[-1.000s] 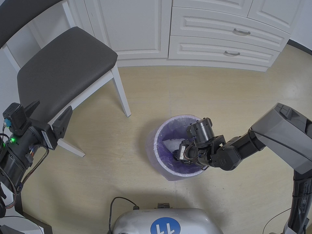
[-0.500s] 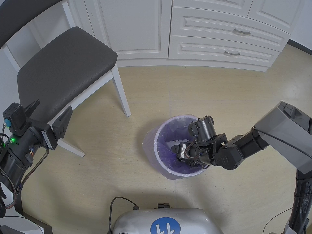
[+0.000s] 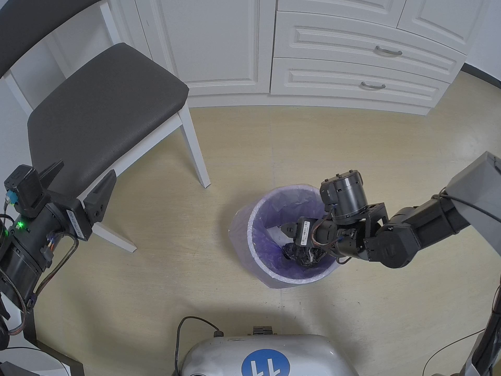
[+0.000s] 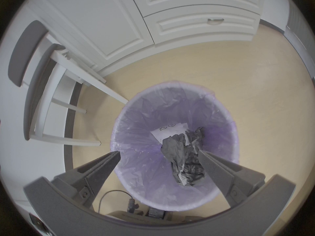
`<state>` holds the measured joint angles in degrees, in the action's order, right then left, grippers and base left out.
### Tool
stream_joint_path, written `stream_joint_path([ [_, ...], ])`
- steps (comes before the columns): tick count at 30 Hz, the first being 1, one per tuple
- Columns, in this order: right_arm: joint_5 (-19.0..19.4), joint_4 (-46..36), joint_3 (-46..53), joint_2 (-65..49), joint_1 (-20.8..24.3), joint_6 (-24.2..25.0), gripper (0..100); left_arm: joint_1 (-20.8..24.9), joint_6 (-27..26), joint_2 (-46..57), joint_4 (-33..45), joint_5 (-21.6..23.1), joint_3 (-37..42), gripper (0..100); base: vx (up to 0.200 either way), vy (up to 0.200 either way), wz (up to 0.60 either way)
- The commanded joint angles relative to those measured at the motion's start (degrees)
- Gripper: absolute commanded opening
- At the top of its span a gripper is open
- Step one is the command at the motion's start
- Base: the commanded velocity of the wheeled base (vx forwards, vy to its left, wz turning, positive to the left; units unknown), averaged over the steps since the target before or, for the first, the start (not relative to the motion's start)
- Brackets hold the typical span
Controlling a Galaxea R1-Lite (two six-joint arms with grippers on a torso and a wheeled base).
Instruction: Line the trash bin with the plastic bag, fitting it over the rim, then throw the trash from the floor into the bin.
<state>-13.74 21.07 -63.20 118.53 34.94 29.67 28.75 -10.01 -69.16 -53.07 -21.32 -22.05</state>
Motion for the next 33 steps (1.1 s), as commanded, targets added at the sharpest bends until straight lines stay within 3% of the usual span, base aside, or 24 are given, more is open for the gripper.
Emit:
stream_joint_path([
  [1,-0.6,-0.1,5.7,-8.1,0.1,-5.6,100,0.0,0.0,-0.2,0.0,0.0,0.3,100,0.0,0.0,0.0],
  [7,-0.7,0.6,17.0,-23.5,-0.8,-17.7,100,-0.1,0.2,0.1,0.1,0.0,0.6,100,0.0,0.0,0.0],
  [11,-0.1,0.6,22.7,-30.7,-8.0,-24.1,100,-1.0,0.3,-0.6,0.2,0.0,1.0,100,0.0,0.0,0.0],
  [12,-0.1,0.6,22.7,-30.7,-8.0,-24.1,100,-1.0,0.3,-0.6,0.2,0.0,1.0,100,0.0,0.0,0.0],
  [14,0.2,0.7,26.2,-33.6,-14.9,-29.0,100,-4.0,0.3,-1.4,0.1,0.0,1.6,100,0.0,0.0,0.0],
  [16,0.6,2.5,27.5,-34.5,-18.2,-30.0,100,-6.6,0.3,-2.2,0.1,0.0,1.9,100,0.0,0.0,0.0],
  [20,3.5,10.8,29.7,-33.1,-21.1,-29.4,100,-12.7,1.0,-6.9,-0.1,-0.2,2.6,100,0.0,0.0,0.0],
  [23,3.7,16.9,31.3,-31.0,-21.2,-28.3,100,-14.9,2.4,-10.0,-1.9,-0.2,3.0,100,0.0,0.0,0.0],
  [26,3.3,28.3,32.5,-27.8,-21.0,-26.5,100,-15.4,7.4,-17.0,-10.3,-0.1,3.1,100,0.0,0.0,0.0],
  [30,3.0,38.1,34.5,-24.9,-20.4,-22.6,100,-14.9,8.8,-25.3,-21.2,-0.3,5.5,100,0.0,0.0,0.0],
  [33,-0.1,47.0,39.0,-24.7,-18.2,-19.4,100,-14.6,11.3,-34.4,-36.3,0.2,6.9,100,0.0,0.0,0.0],
])
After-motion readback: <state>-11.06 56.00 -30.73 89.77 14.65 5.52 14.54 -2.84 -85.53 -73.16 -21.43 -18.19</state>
